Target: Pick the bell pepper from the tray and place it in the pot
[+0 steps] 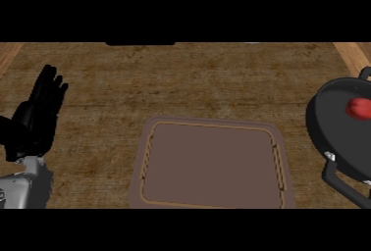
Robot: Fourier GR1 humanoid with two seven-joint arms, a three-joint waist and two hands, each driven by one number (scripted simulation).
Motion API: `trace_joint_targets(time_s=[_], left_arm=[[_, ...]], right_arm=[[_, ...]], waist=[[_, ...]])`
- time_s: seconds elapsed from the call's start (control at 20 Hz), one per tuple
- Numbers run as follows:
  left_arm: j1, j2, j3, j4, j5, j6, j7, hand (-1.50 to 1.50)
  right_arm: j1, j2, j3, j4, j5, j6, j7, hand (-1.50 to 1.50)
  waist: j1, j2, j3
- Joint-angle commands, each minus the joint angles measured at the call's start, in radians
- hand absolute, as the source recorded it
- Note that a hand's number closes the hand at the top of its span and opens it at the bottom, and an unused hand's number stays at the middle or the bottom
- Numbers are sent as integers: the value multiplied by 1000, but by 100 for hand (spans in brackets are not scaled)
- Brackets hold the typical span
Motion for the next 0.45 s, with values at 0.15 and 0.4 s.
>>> trace_joint_targets(time_s=[0.15,0.4], left_arm=[[2,-36,-6,40,-11,14,-49,0],[-8,5,27,54,1,-28,-51,0]], right_arm=[[194,24,-97,-101,-165,131,-81,-150],[174,-6,-111,-82,-169,140,-44,-150]], waist=[[2,1,0],[7,2,0]])
